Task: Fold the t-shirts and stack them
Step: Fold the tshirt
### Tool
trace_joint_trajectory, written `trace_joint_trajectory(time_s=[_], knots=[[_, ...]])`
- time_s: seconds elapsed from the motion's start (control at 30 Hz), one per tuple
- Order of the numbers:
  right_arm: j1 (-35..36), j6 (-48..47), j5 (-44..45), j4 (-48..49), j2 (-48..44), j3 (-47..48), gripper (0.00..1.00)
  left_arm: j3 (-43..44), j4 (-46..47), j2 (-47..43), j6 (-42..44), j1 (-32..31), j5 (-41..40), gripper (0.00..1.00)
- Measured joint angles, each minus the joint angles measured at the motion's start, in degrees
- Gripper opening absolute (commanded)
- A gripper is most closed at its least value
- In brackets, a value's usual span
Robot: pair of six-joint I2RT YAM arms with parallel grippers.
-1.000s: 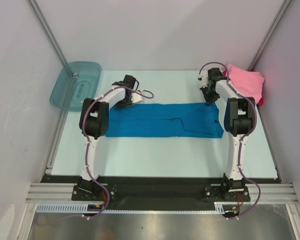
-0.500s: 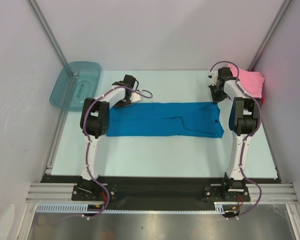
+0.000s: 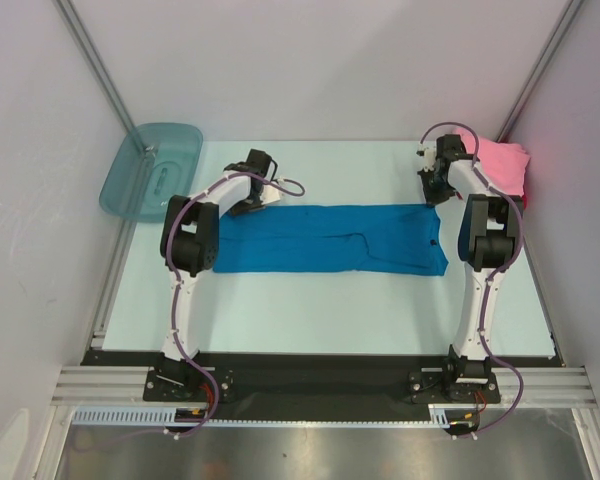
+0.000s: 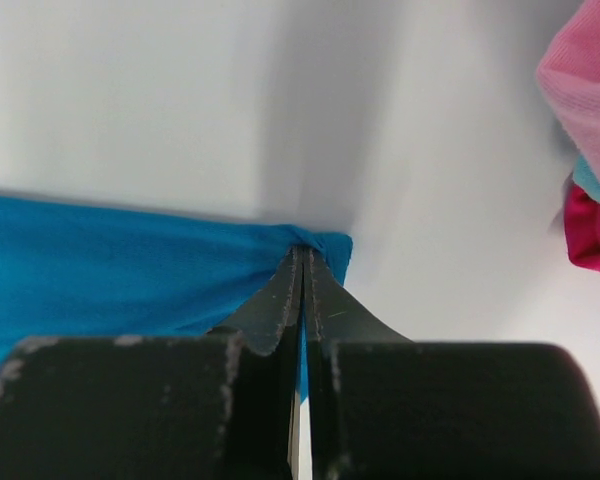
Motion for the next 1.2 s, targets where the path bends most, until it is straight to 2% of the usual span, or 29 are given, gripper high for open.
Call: trace_joint_trajectory(time_s=[0.1, 0.27, 0.5, 0.63, 0.73, 0.8, 0.83, 0.97, 1.0, 1.07, 1.2], knots=[[0.1, 0.0, 0.0, -0.2, 0.0, 0.1, 0.07, 0.2, 0.1, 0.0, -0.3, 0.1, 0.0, 0.54], [0.3, -0.1, 0.8, -0.6, -0.1, 0.8, 0.22, 0.2, 3.0, 0.0, -0.4, 1.1, -0.2, 0.54], [1.3, -0.2, 3.1, -0.8, -3.6, 0.4, 0.26, -0.7, 13.6, -0.6, -0.4, 4.3, -2.6, 0.55], [2.0, -0.3, 5.8, -0.5, -8.1, -0.6, 0.26, -3.8, 17.3, -4.1, -0.2, 5.4, -2.5, 0.55], [3.3, -0.8, 8.9, 1.0, -11.9, -2.8, 0.2, -8.3, 18.4, -9.1, 0.8, 4.9, -1.1, 0.55], [4.8, -1.7, 10.7, 2.3, -14.7, -5.9, 0.1, -11.6, 19.6, -12.9, 2.1, 4.0, 0.2, 0.55], [5.5, -2.3, 11.2, 3.0, -16.0, -8.0, 0.0, -12.6, 19.7, -14.2, 2.6, 3.5, 0.7, 0.55], [8.3, -5.4, 12.1, 3.2, -19.1, -14.9, 0.0, -14.8, 20.8, -17.9, 3.7, 0.7, 4.0, 0.52], [8.7, -6.4, 11.4, 2.6, -19.1, -15.8, 0.0, -14.8, 21.1, -18.3, 3.7, 0.0, 4.8, 0.47], [9.0, -7.8, 10.1, 1.1, -19.1, -16.3, 0.0, -14.8, 21.4, -18.7, 3.0, -0.9, 6.4, 0.01], [9.0, -9.8, 7.3, -2.9, -18.9, -14.7, 0.0, -14.8, 20.2, -18.9, 2.6, -2.3, 9.7, 0.01]])
